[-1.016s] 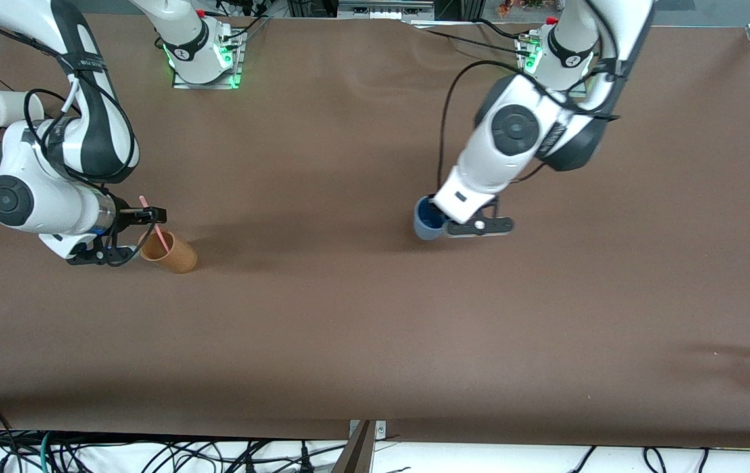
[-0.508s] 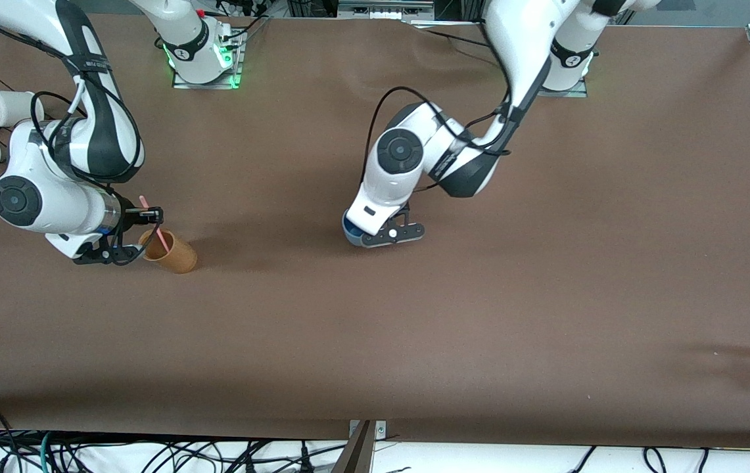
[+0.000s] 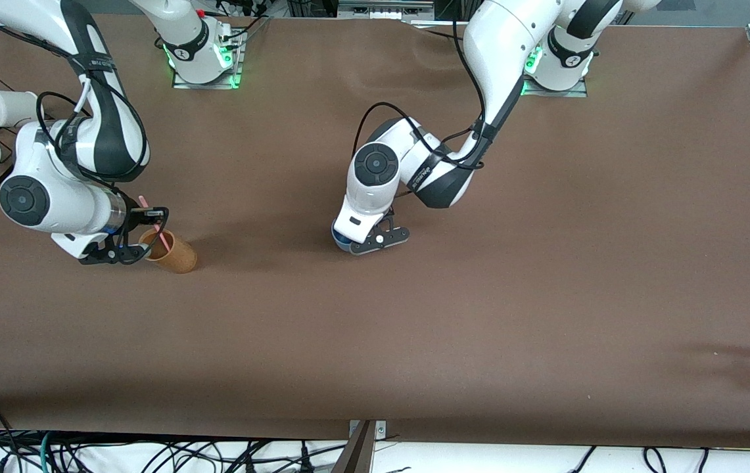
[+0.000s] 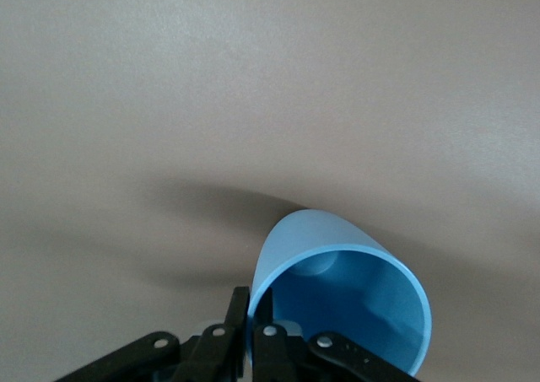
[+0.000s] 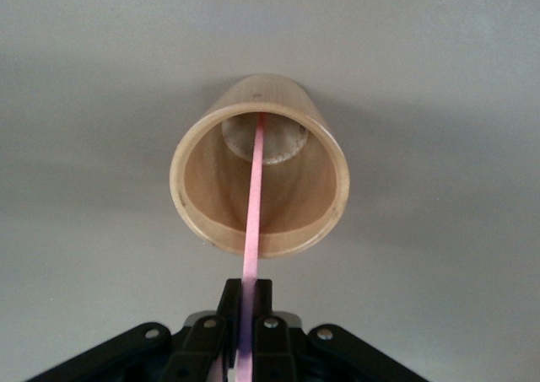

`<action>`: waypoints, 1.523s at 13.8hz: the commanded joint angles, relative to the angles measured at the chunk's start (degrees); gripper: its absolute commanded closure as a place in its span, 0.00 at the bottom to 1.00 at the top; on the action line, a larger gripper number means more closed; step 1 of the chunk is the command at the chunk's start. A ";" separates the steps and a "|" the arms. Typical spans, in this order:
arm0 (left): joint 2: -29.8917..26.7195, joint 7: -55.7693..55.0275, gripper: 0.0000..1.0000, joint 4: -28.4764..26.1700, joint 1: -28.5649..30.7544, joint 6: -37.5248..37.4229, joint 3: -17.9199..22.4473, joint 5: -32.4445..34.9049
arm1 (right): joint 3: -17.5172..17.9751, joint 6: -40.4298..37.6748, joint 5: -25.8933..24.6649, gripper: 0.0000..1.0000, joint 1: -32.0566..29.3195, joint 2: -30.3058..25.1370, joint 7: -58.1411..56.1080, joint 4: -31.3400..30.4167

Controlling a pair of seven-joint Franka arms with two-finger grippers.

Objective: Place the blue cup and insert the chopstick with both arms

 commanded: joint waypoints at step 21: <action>-12.57 12.52 0.00 2.05 11.70 -10.49 0.48 -1.21 | 0.15 -36.37 8.83 1.00 4.70 -1.49 8.54 26.47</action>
